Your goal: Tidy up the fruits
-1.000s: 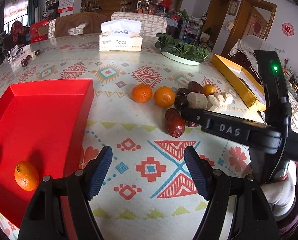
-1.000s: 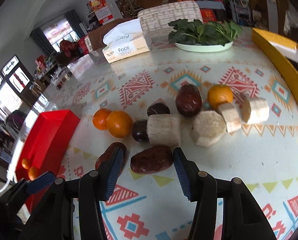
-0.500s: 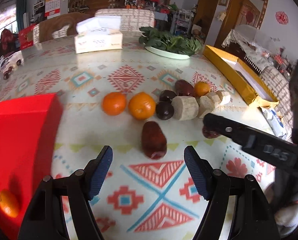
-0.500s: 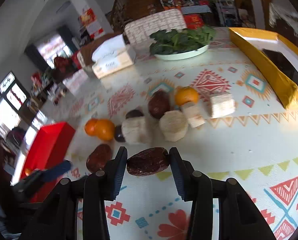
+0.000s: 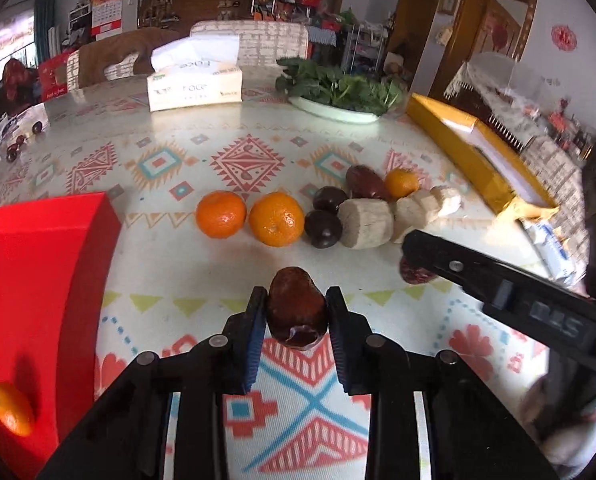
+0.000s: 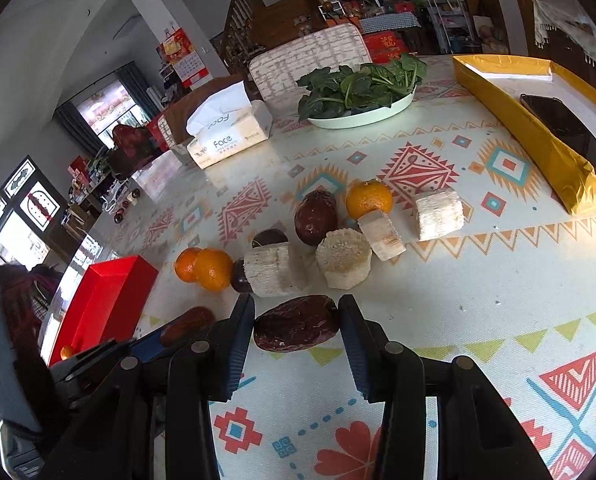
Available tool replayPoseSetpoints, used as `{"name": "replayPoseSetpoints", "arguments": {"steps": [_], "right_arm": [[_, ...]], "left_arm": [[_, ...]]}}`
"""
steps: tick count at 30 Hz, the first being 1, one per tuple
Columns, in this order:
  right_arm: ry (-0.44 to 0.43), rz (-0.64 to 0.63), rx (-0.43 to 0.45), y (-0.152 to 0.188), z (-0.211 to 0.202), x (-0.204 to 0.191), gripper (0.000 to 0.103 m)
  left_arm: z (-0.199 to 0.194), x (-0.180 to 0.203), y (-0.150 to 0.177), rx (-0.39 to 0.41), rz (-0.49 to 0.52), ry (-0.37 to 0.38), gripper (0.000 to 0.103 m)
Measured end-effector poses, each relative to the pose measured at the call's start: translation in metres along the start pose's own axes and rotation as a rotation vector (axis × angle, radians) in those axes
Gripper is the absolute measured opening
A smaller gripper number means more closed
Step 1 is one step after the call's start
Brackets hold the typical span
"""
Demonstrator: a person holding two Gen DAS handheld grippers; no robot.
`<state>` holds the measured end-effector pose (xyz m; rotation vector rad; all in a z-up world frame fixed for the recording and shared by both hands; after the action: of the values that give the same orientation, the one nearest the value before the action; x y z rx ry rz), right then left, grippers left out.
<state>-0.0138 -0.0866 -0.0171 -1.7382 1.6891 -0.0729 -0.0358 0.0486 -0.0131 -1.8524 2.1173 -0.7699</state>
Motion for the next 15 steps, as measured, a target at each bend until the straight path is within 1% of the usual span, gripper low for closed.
{"name": "replayPoseSetpoints", "arguments": {"steps": [1,2,3,4,8,11,13,15], "right_arm": [[0.000,0.000,0.004,0.000,-0.001,0.000,0.047],[0.002,-0.001,0.010,0.000,-0.001,0.000,0.043],[0.004,-0.006,0.017,0.000,-0.002,-0.002,0.029],[0.003,-0.011,0.019,0.000,-0.003,-0.002,0.026],[0.012,-0.017,0.029,0.001,-0.005,-0.003,0.026],[-0.006,-0.034,0.022,0.005,-0.007,-0.006,0.027],[0.001,-0.040,0.006,0.010,-0.007,-0.008,0.034],[-0.008,-0.025,-0.012,0.014,-0.006,-0.007,0.056]], "left_arm": [[-0.006,0.000,0.002,0.012,-0.005,0.007,0.029],[-0.012,-0.001,0.003,0.024,-0.011,0.015,0.029],[-0.020,-0.001,0.005,0.037,-0.016,0.025,0.029],[-0.028,-0.002,0.007,0.049,-0.019,0.032,0.029],[-0.050,-0.007,0.014,0.085,-0.017,0.026,0.029],[-0.055,-0.014,0.020,0.088,-0.035,0.030,0.029],[-0.058,-0.019,0.025,0.094,-0.056,0.041,0.029],[-0.062,-0.023,0.031,0.102,-0.070,0.051,0.029]]}}
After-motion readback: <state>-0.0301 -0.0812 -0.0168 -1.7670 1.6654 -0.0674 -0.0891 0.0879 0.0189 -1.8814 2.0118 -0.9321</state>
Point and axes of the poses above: each gripper's, at about its wrist camera, not at the fingertips, and z roughly the way its jaws point, x to its right, y to its underside, the point moved 5 cm from there along z, roughly the way its jaws point, and after that the axes turned 9 degrees about -x, right-handed, at the moved point
